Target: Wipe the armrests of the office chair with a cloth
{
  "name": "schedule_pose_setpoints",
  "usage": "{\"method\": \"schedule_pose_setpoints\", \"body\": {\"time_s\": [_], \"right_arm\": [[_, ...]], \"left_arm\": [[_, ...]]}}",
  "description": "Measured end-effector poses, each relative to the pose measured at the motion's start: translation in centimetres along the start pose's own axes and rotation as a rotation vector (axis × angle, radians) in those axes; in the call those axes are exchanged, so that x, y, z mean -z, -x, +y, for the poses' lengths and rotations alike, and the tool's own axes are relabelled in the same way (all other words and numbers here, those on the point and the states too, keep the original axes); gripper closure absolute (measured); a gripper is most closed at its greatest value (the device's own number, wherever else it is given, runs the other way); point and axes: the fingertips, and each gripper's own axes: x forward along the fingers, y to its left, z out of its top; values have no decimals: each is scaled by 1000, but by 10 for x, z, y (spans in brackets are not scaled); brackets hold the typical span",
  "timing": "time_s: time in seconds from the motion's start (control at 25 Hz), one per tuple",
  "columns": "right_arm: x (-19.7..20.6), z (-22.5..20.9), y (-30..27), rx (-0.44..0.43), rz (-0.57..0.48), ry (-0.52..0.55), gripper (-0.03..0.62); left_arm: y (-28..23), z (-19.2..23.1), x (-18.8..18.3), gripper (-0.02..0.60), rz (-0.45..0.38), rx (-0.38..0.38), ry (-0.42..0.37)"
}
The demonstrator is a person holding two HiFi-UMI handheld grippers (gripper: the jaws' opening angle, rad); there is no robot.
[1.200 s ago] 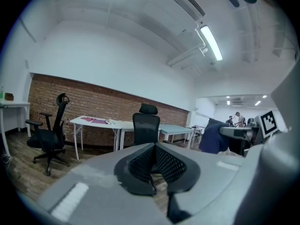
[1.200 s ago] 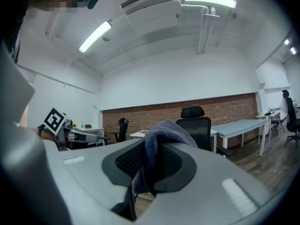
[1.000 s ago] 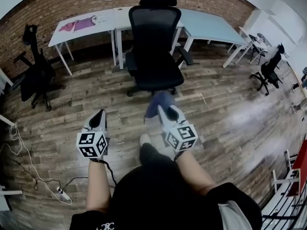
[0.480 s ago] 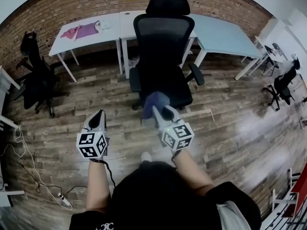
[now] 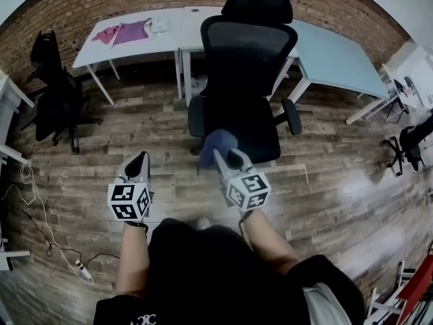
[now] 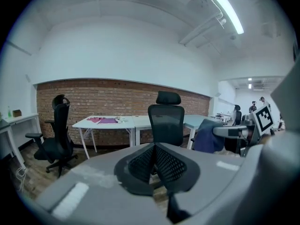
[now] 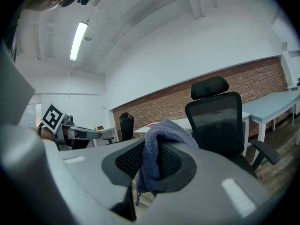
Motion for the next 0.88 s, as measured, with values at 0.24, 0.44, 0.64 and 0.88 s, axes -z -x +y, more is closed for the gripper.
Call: {"method": "schedule_pose_setpoints", "body": {"time_s": [0.24, 0.44, 0.64, 0.88], "right_arm": [[27, -6, -36, -28, 91, 63, 523], [45, -23, -77, -10, 170, 123, 523], [52, -48, -130, 36, 254, 142, 523], [55, -54, -205, 52, 331, 120, 523]], "left_arm": [[-28, 23, 6, 575, 3, -16, 33], [-84, 50, 12, 574, 52, 27, 56], [-152, 68, -2, 574, 107, 163, 45], [-219, 107, -20, 575, 115, 294, 1]]}}
